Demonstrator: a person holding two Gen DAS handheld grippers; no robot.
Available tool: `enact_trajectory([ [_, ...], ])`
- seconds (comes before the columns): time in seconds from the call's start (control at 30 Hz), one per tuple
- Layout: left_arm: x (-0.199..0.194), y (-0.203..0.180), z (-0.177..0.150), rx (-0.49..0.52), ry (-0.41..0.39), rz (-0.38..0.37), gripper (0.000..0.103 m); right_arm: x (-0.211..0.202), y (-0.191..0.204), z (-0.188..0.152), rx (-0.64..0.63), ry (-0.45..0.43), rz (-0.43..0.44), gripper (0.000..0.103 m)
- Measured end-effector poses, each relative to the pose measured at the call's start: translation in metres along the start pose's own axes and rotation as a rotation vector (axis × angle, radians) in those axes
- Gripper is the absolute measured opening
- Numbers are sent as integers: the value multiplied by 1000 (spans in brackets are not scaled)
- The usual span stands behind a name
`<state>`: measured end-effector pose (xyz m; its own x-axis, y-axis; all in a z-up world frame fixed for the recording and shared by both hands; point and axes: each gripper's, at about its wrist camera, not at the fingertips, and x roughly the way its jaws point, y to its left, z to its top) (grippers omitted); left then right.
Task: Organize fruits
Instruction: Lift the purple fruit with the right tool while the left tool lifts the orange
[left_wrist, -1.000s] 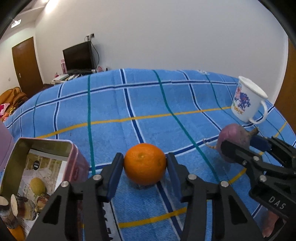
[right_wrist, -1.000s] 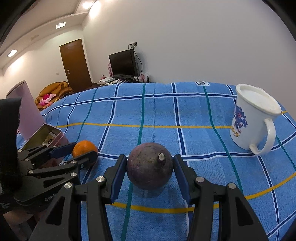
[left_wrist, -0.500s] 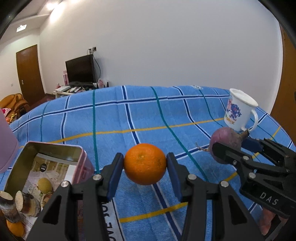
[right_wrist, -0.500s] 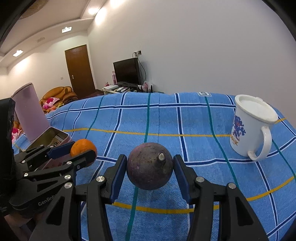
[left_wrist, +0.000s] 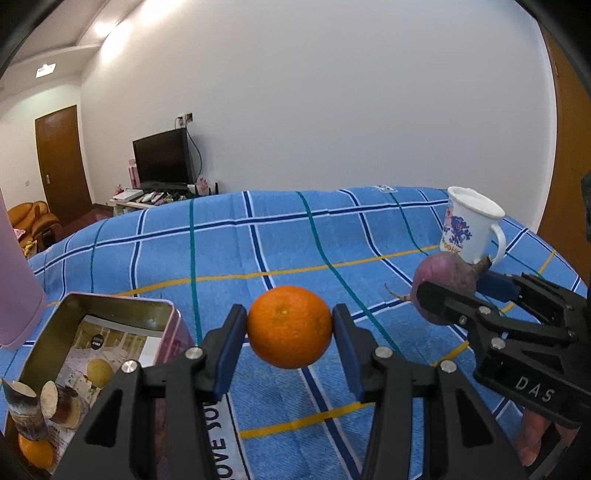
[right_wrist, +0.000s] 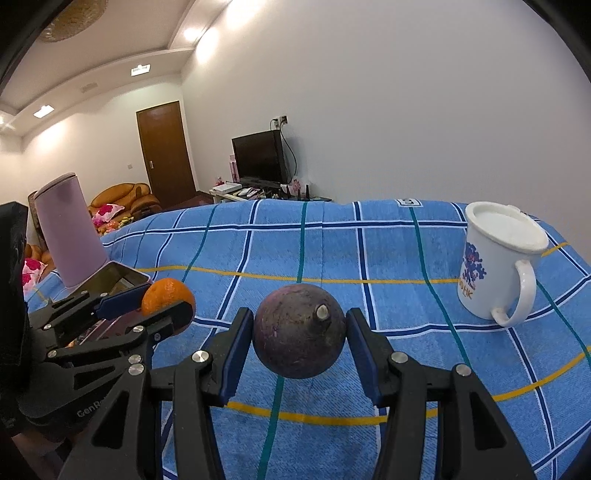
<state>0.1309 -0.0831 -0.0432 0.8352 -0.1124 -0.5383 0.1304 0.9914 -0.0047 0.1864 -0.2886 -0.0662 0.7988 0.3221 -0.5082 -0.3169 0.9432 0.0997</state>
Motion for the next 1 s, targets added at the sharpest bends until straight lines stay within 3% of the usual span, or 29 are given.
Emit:
enact_trajectory([
  [1.0, -30, 3, -6, -3, -132, 38, 50, -27, 13, -6, -58, -133, -9, 53],
])
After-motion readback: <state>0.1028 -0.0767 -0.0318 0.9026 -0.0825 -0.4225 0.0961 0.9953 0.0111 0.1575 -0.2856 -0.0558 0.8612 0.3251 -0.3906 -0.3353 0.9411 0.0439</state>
